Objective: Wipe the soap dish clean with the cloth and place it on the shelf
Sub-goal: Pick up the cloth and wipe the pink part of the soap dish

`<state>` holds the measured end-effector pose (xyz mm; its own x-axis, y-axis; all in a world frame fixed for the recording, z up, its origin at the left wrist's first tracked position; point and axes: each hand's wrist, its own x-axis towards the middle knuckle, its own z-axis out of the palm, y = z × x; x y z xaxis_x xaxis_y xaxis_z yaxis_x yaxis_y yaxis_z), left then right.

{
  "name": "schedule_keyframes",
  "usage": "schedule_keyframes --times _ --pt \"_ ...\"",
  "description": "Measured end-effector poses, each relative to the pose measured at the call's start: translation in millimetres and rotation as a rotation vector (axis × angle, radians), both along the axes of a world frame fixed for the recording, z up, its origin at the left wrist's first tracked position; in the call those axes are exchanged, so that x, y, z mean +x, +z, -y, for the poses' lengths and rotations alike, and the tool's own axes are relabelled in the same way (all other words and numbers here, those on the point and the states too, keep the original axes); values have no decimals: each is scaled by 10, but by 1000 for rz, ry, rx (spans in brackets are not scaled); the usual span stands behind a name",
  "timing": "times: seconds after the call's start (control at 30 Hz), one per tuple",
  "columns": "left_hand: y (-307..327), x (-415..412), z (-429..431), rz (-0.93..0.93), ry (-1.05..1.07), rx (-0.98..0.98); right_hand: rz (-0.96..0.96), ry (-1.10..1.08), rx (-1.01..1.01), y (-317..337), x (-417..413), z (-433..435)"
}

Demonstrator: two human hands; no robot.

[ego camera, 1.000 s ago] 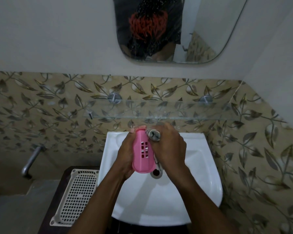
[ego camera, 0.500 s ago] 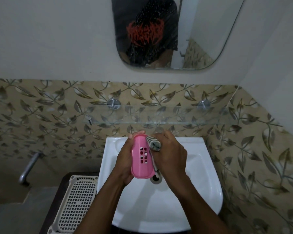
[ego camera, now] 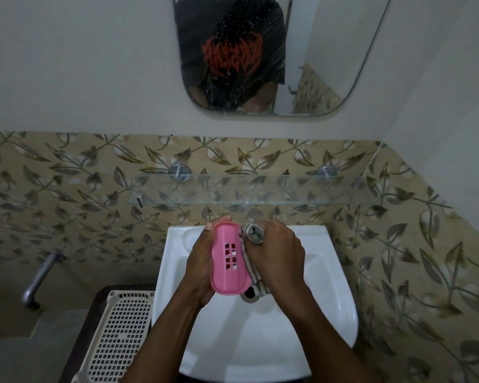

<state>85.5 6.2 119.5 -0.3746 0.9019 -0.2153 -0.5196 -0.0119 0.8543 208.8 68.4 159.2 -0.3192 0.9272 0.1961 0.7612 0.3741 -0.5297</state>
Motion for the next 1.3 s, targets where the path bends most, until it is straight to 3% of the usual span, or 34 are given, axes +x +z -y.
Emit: schedule_keyframes --times 0.2,0.3,0.43,0.57,0.7,0.8,0.93,1.13,1.3 --pt "-45 20 2 56 -7 22 -130 -58 -187 -27 50 -61" --pt "-79 64 4 61 -49 -46 -188 33 -55 66 9 -99" --pt "-101 60 -1 81 -59 -72 -95 188 68 165 -23 -87" --pt "-38 3 5 96 -24 37 -101 51 -65 91 55 -107" --pt "-78 -36 34 65 -2 44 -103 46 -196 -7 94 -60" --pt "-96 -12 45 76 -57 22 -141 92 -71 36 89 -86" --pt "-13 -24 -1 70 -63 9 -51 203 154 131 36 -127" --pt "38 -16 -87 -16 141 90 -162 -34 -147 -84 57 32" --pt "-20 -4 -74 66 193 123 -321 -138 -408 -239 62 233"
